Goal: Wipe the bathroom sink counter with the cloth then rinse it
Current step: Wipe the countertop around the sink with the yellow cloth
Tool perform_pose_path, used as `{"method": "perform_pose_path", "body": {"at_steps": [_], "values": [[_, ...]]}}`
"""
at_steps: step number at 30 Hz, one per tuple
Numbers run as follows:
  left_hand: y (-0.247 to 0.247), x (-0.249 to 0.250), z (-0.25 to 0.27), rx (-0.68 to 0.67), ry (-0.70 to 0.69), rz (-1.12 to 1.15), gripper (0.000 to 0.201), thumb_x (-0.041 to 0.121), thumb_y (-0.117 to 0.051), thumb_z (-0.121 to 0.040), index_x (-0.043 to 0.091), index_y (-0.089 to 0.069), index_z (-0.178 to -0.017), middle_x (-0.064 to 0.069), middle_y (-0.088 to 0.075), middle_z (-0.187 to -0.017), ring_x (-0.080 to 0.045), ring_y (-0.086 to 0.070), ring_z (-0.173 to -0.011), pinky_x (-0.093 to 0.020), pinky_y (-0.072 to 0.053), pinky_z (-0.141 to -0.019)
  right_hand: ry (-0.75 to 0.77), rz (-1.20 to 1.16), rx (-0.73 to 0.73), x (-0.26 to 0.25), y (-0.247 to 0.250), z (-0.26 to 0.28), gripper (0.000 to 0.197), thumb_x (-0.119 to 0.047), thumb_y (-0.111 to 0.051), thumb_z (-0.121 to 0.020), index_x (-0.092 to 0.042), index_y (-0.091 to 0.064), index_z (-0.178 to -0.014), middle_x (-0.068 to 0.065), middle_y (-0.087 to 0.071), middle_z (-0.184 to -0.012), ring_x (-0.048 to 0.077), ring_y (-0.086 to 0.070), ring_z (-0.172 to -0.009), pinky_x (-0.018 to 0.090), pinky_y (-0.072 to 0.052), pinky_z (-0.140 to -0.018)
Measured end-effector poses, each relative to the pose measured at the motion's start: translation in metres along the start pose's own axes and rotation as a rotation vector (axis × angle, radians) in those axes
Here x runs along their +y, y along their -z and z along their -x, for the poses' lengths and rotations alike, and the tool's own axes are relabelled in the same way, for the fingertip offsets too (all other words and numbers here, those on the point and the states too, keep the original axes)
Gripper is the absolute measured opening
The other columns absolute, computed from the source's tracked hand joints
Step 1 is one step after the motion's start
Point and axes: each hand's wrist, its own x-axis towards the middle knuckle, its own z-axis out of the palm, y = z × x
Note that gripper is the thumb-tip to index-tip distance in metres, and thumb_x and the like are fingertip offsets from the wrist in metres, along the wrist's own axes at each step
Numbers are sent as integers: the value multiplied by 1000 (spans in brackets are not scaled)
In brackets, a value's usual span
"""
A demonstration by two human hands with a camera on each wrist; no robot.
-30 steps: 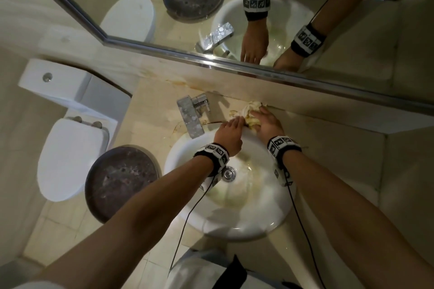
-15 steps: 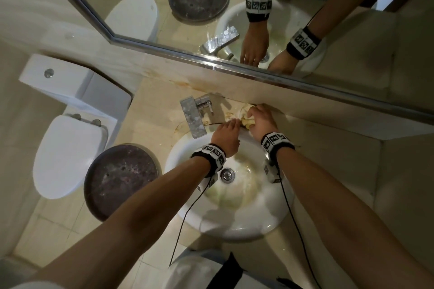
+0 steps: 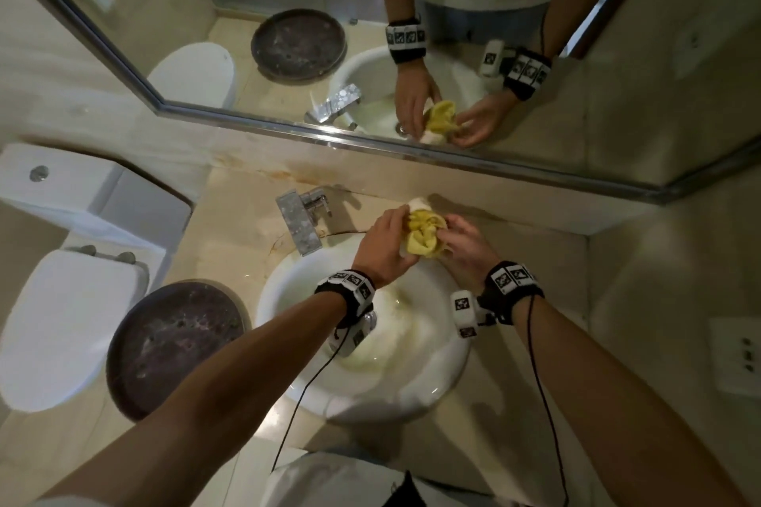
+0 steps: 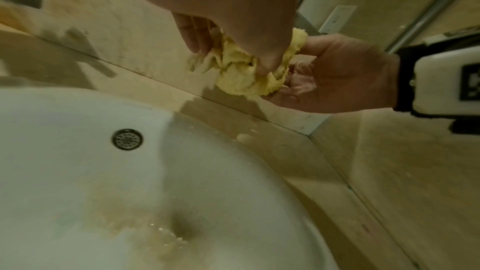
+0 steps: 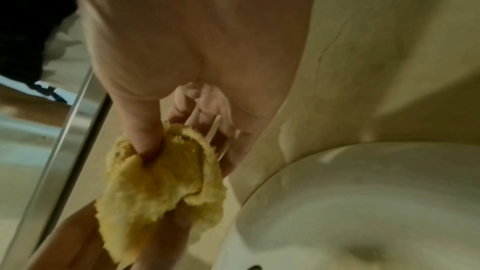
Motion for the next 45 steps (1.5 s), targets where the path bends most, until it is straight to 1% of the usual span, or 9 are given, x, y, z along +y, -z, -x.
{"method": "perform_pose_path", "body": {"at_steps": [4, 7, 10, 14, 16, 19, 22, 36, 45], "values": [[-18, 35, 2, -77, -66, -23, 77, 31, -79, -69, 10, -47, -135, -11, -55, -120, -30, -55, -104, -43, -51, -84, -56, -55, 14, 12, 37, 33, 22, -5, -58, -97, -17, -63, -114, 9, -71, -111, 23, -68, -98, 40, -53, -91], [-32, 60, 2, -171, -140, -91, 62, 25, -75, -76, 9, -51, -130, -12, -56, -118, -33, -55, -103, -41, -52, -75, -43, -34, 213, 28, 56, 44, 19, -7, -56, -99, -18, -67, -109, 11, -71, -111, 23, -68, -97, 39, -56, -89], [-50, 73, 1, -314, -183, -92, 56, 15, -63, -89, 17, -43, -141, -10, -53, -135, -32, -56, -116, -40, -53, -86, -11, 23, 439, 54, 79, 45, 19, -18, -60, -95, -26, -71, -108, 9, -73, -114, 24, -70, -101, 44, -58, -92], [-67, 79, 7, -580, -187, -183, 76, -2, -46, -91, 35, -23, -153, -6, -38, -154, -31, -51, -127, -44, -53, -93, -80, 221, 632, 88, 98, 51, 61, -32, -58, -93, -22, -41, -151, 10, -48, -151, 33, -50, -134, 48, -42, -113], [-72, 77, 9, -611, -183, -268, 76, -1, -45, -91, 30, -21, -156, -6, -31, -158, -32, -46, -132, -45, -51, -95, 8, 516, 715, 92, 96, 57, 61, -25, -59, -96, -15, -38, -153, 13, -39, -157, 32, -40, -142, 40, -34, -117], [-79, 67, 6, -595, -188, -340, 77, 1, -47, -91, 24, -17, -158, -5, -26, -161, -32, -41, -136, -45, -47, -100, 212, 871, 558, 100, 90, 54, 51, -21, -69, -91, -15, -54, -139, 11, -45, -148, 30, -46, -132, 31, -39, -109], [-83, 59, 1, -606, -251, -415, 78, 2, -48, -90, 18, -14, -158, -6, -19, -163, -28, -26, -147, -43, -35, -112, 154, 1111, 444, 114, 91, 39, 52, -33, -73, -83, -30, -52, -131, 3, -40, -149, 31, -46, -131, 40, -48, -105], [-91, 21, -23, -552, -213, -530, 73, 14, -51, -95, 8, -13, -157, -13, -12, -164, -26, -17, -150, -38, -20, -120, 236, 1330, 276, 75, 72, -14, 53, -18, -61, -98, -10, -46, -149, 13, -33, -161, 29, -22, -152, 34, -21, -123], [-51, -24, -37, -482, -46, -556, 71, 18, -49, -95, 7, -16, -156, -15, -16, -163, -29, -20, -149, -38, -22, -120, 297, 1367, 82, 56, 20, -75, 52, -20, -58, -99, -16, -46, -149, 10, -24, -165, 26, -18, -153, 28, -17, -120]]}}
